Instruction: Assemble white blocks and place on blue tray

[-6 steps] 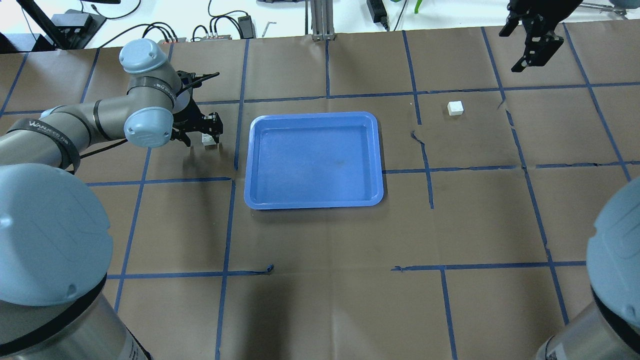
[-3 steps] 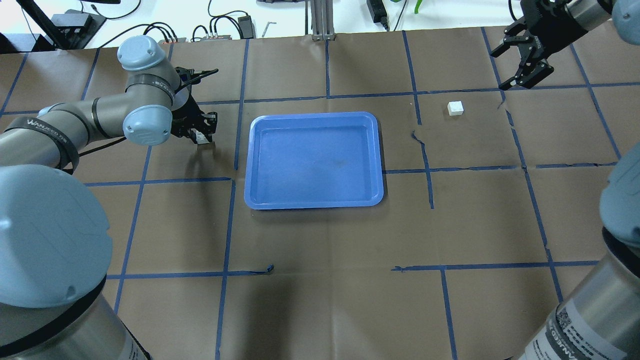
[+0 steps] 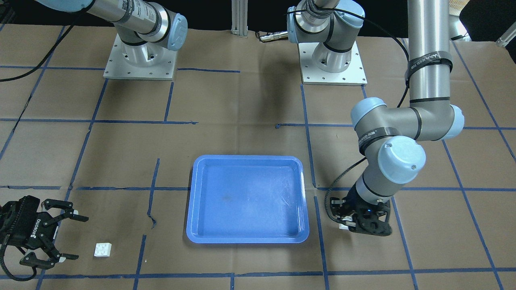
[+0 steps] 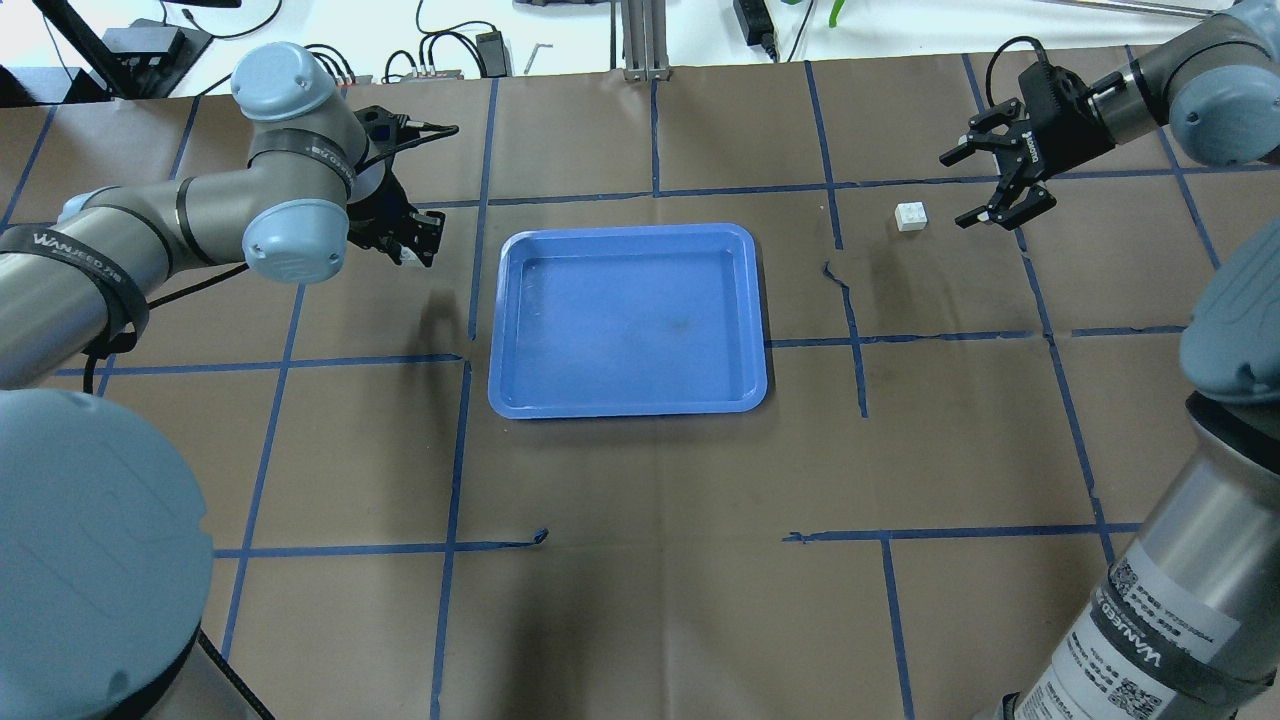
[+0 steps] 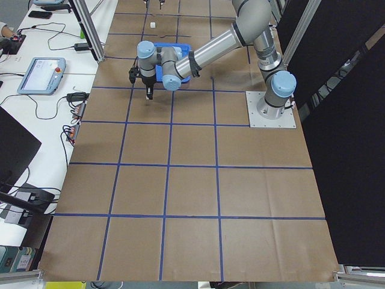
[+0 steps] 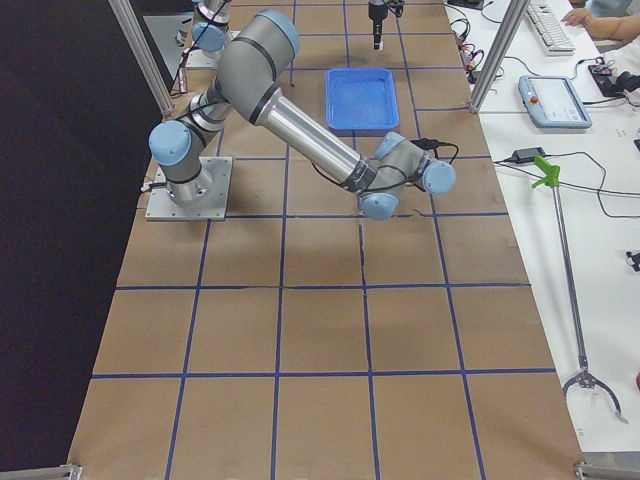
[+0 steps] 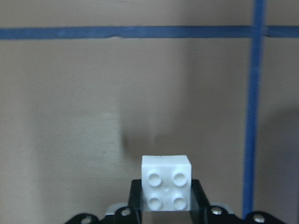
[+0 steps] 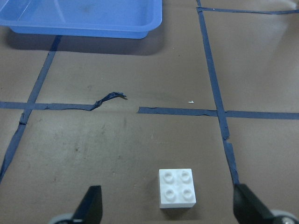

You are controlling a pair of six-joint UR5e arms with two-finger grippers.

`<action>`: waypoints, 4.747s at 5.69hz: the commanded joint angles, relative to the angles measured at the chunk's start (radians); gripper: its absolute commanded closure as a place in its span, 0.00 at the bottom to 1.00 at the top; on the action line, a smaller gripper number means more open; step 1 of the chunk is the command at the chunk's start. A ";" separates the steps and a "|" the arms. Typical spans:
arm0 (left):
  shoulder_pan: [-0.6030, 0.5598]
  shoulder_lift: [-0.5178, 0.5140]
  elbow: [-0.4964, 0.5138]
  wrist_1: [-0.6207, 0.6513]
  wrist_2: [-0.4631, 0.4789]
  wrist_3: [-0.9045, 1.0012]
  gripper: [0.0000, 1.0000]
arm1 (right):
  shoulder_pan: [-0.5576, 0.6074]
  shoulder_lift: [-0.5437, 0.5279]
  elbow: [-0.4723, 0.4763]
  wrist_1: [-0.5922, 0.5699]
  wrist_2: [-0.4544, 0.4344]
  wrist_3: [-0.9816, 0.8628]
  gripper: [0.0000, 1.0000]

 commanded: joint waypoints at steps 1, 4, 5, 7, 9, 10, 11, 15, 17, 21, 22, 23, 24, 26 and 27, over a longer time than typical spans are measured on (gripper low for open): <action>-0.191 0.037 -0.023 -0.007 0.039 0.242 1.00 | 0.001 0.060 0.000 -0.037 0.001 -0.024 0.00; -0.319 0.004 -0.025 0.003 0.058 0.818 1.00 | 0.010 0.081 -0.003 -0.039 0.001 -0.026 0.00; -0.317 -0.019 -0.022 0.013 0.059 0.966 1.00 | 0.013 0.085 -0.003 -0.039 0.001 -0.023 0.00; -0.317 -0.050 -0.025 0.022 0.021 0.975 1.00 | 0.018 0.082 -0.003 -0.039 0.036 -0.024 0.12; -0.317 -0.074 -0.025 0.026 -0.017 0.965 0.93 | 0.018 0.082 -0.005 -0.040 0.038 -0.026 0.44; -0.317 -0.079 -0.025 0.025 -0.017 0.969 0.39 | 0.018 0.082 -0.005 -0.042 0.036 -0.027 0.56; -0.317 -0.078 -0.025 0.019 -0.016 0.966 0.01 | 0.018 0.078 -0.005 -0.042 0.038 -0.049 0.67; -0.262 0.191 0.079 -0.432 -0.010 0.963 0.01 | 0.040 -0.102 0.035 -0.001 0.039 -0.029 0.73; -0.186 0.400 0.099 -0.677 -0.003 0.965 0.01 | 0.114 -0.225 0.208 -0.020 0.082 0.008 0.74; -0.175 0.504 0.096 -0.728 -0.005 0.440 0.01 | 0.364 -0.256 0.478 -0.704 0.118 0.633 0.74; -0.169 0.522 0.096 -0.710 0.000 0.150 0.01 | 0.414 -0.242 0.553 -0.951 0.116 0.818 0.74; -0.134 0.560 0.093 -0.683 0.001 -0.116 0.01 | 0.459 -0.198 0.572 -1.059 0.110 0.886 0.74; -0.101 0.582 0.090 -0.697 0.004 -0.235 0.01 | 0.502 -0.161 0.574 -1.108 0.101 0.898 0.74; -0.078 0.599 0.090 -0.687 0.017 -0.283 0.01 | 0.511 -0.123 0.584 -1.107 0.081 0.899 0.73; -0.072 0.599 0.090 -0.684 0.017 -0.283 0.01 | 0.524 -0.121 0.606 -1.111 0.081 0.913 0.73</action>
